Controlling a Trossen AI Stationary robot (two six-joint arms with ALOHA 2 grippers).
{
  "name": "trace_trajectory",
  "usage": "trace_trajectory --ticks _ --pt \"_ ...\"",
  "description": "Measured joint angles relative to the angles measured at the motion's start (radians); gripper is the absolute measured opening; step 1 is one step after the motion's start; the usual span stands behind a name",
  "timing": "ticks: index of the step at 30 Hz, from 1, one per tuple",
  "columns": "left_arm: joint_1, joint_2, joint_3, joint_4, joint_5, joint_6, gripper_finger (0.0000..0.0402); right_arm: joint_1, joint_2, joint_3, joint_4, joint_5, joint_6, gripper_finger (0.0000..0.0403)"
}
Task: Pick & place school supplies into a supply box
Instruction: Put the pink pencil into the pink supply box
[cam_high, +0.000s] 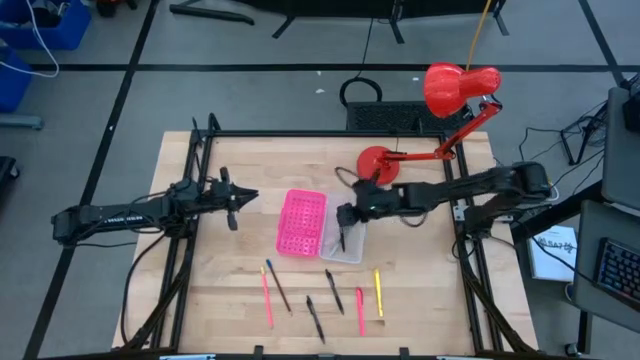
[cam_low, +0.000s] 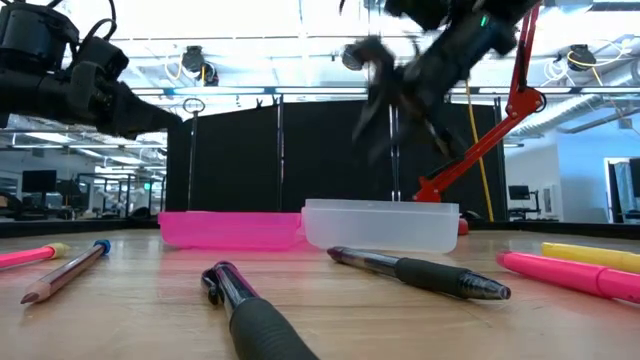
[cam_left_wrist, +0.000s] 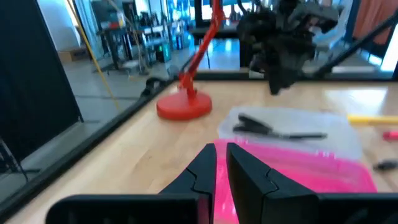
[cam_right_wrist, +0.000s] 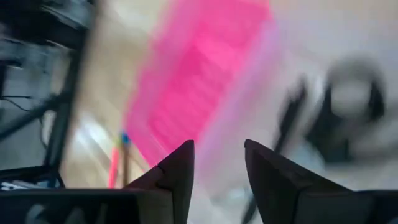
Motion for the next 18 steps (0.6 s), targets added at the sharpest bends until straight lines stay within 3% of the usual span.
trace_trajectory --ticks 6,10,14,18 --pt "0.000 0.000 0.000 0.066 0.028 -0.018 0.0047 0.049 -0.222 0.000 0.014 0.163 -0.499 0.0117" --pt "0.000 0.000 0.000 0.060 0.031 -0.046 0.0047 0.111 -0.320 0.000 0.006 0.321 -0.739 0.0066" --pt "0.000 0.000 0.000 0.054 0.035 -0.097 0.0047 0.173 -0.370 -0.024 0.028 0.339 -0.998 0.0008" --pt "0.000 0.001 0.000 0.033 0.034 -0.171 0.0047 0.225 -0.409 -0.153 0.226 0.349 -1.125 0.0015"
